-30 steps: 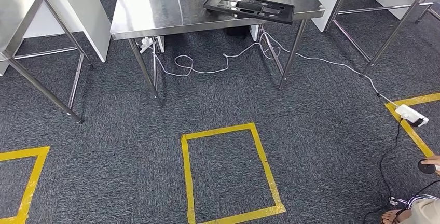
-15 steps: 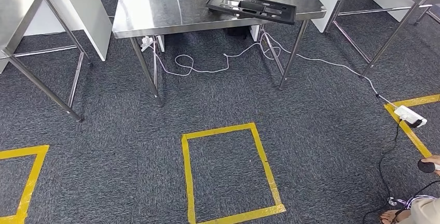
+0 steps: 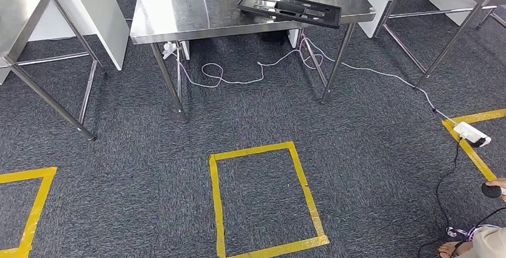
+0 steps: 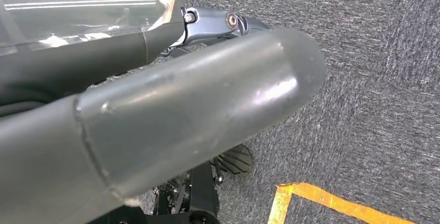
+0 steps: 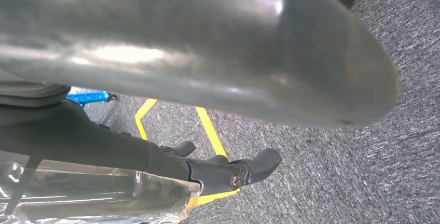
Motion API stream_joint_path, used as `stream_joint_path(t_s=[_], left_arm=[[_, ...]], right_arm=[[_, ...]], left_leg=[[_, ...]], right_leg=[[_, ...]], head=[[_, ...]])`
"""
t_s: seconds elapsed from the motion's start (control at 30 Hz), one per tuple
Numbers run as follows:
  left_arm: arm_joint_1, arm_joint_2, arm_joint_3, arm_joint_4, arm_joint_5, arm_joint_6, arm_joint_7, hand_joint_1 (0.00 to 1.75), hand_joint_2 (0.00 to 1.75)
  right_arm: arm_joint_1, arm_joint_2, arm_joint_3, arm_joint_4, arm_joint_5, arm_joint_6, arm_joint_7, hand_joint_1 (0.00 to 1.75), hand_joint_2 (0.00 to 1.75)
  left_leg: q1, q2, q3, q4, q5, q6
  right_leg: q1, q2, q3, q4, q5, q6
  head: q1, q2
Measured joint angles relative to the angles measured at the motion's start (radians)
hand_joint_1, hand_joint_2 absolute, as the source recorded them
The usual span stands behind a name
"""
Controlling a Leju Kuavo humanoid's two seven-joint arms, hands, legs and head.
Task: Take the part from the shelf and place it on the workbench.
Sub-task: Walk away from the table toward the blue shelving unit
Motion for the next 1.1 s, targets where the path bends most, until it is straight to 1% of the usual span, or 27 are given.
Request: stream_joint_path(t_s=[0.43, 0.5, 0.6, 0.7, 0.77, 0.83, 0.87, 0.9, 0.97, 1.0, 1.03, 1.07, 1.1], left_arm=[[0.0, 0.0, 0.0, 0.0, 0.0, 0.0, 0.0, 0.0, 0.0], [0.0, 0.0, 0.0, 0.0, 0.0, 0.001, 0.001, 0.0, 0.0], [0.0, 0.002, 0.0, 0.0, -0.003, 0.007, 0.006, 0.0, 0.0], [0.0, 0.002, 0.0, 0.0, -0.007, 0.01, 0.006, 0.0, 0.0], [0.0, 0.003, 0.0, 0.0, -0.009, 0.01, 0.006, 0.0, 0.0], [-0.001, 0.002, 0.0, 0.0, -0.009, 0.011, 0.007, 0.0, 0.0], [-0.002, 0.001, 0.0, 0.001, -0.009, 0.012, 0.008, 0.0, 0.0], [-0.002, 0.0, 0.0, 0.001, -0.009, 0.012, 0.009, 0.0, 0.0], [-0.003, 0.0, 0.0, 0.001, -0.009, 0.012, 0.009, 0.0, 0.0], [-0.002, 0.0, 0.0, 0.001, -0.009, 0.012, 0.009, 0.0, 0.0], [-0.002, -0.001, 0.0, 0.002, -0.009, 0.012, 0.01, 0.0, 0.0], [-0.002, -0.001, 0.0, 0.003, -0.009, 0.012, 0.01, 0.0, 0.0], [-0.002, -0.002, 0.0, 0.004, -0.009, 0.012, 0.01, 0.0, 0.0]], right_arm=[[0.0, 0.002, -0.006, 0.0, -0.001, 0.0, 0.0, 0.0, 0.0], [0.0, 0.003, -0.01, 0.0, -0.014, 0.001, -0.004, 0.0, 0.0], [0.0, 0.005, -0.029, 0.0, -0.044, 0.004, -0.013, 0.0, 0.0], [0.001, 0.005, -0.044, 0.0, -0.055, 0.01, -0.017, 0.0, 0.0], [0.001, 0.006, -0.049, 0.0, -0.058, 0.013, -0.019, 0.0, 0.0], [0.0, 0.007, -0.052, 0.0, -0.06, 0.014, -0.021, 0.0, 0.0], [0.0, 0.007, -0.054, 0.0, -0.06, 0.015, -0.022, 0.0, 0.0], [0.0, 0.006, -0.057, 0.0, -0.06, 0.015, -0.023, 0.0, 0.0], [0.001, 0.005, -0.062, 0.0, -0.06, 0.015, -0.024, 0.0, 0.0], [0.002, 0.005, -0.064, 0.0, -0.061, 0.015, -0.024, 0.0, 0.0], [0.004, 0.004, -0.066, 0.0, -0.061, 0.015, -0.025, 0.0, 0.0], [0.006, 0.003, -0.067, 0.0, -0.062, 0.015, -0.025, 0.0, 0.0], [0.007, 0.002, -0.068, 0.0, -0.062, 0.015, -0.026, 0.0, 0.0]], left_leg=[[0.0, 0.0, 0.0, 0.0, 0.0, 0.0], [0.0, 0.0, -0.001, 0.002, -0.001, 0.001], [-0.001, -0.001, -0.004, 0.009, -0.003, 0.006], [-0.001, -0.001, -0.008, 0.015, -0.006, 0.011], [-0.002, -0.001, -0.01, 0.017, -0.007, 0.016], [0.002, 0.004, -0.005, 0.001, 0.003, 0.027], [0.005, 0.009, -0.002, -0.009, 0.009, 0.032], [0.008, 0.014, -0.001, -0.017, 0.014, 0.036], [0.009, 0.025, -0.005, -0.019, 0.018, 0.039], [0.009, 0.031, -0.008, -0.019, 0.019, 0.037], [0.01, 0.038, -0.01, -0.019, 0.02, 0.035], [0.012, 0.045, -0.011, -0.018, 0.022, 0.031], [0.015, 0.052, -0.013, -0.015, 0.023, 0.025]], right_leg=[[0.0, 0.0, 0.0, 0.0, 0.0, 0.0], [-0.002, 0.0, 0.0, 0.0, 0.0, 0.0], [-0.006, 0.0, 0.002, 0.0, 0.001, 0.001], [-0.007, 0.0, 0.004, 0.0, 0.002, 0.003], [-0.006, 0.0, 0.003, -0.003, 0.004, 0.007], [-0.003, 0.0, 0.0, 0.002, 0.0, 0.013], [-0.002, 0.0, -0.012, 0.024, -0.014, 0.013], [-0.002, 0.0, -0.032, 0.066, -0.039, 0.01], [-0.007, 0.0, -0.097, 0.195, -0.099, 0.004], [-0.01, 0.0, -0.123, 0.249, -0.118, 0.007], [-0.015, 0.0, -0.132, 0.272, -0.121, 0.015], [-0.02, -0.002, -0.121, 0.255, -0.108, 0.027], [-0.026, -0.009, -0.09, 0.198, -0.084, 0.042]], head=[[0.0, 0.0], [0.0, 0.0], [0.0, 0.0], [0.0, 0.0], [0.0, 0.0], [0.0, 0.0], [0.002, 0.0], [0.003, 0.0], [0.006, 0.0], [0.006, 0.0], [0.006, 0.0], [0.006, 0.0], [0.006, 0.0]])
